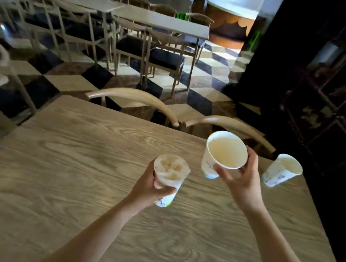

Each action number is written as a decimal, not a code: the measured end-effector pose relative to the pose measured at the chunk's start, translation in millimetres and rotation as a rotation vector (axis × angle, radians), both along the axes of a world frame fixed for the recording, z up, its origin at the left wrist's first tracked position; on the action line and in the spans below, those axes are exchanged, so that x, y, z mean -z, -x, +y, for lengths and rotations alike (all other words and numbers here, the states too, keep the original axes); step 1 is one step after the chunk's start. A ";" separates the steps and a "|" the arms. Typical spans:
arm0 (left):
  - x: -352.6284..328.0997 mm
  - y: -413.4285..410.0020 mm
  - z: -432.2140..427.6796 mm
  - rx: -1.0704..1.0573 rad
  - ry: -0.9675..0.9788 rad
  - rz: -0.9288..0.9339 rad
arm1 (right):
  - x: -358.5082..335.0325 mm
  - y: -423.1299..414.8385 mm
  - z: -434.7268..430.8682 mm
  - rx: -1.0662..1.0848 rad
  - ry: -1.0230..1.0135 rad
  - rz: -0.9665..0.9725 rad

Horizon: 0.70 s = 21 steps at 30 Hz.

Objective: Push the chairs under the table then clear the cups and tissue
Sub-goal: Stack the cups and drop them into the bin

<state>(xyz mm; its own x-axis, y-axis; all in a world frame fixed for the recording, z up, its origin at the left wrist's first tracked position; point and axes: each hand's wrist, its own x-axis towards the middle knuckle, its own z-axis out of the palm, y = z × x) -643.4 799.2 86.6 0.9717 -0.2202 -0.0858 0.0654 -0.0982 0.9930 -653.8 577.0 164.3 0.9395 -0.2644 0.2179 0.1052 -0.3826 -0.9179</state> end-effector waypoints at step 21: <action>-113.8 19.9 -265.4 0.245 0.126 -0.167 | -5.8 76.3 -175.8 0.040 -0.027 0.008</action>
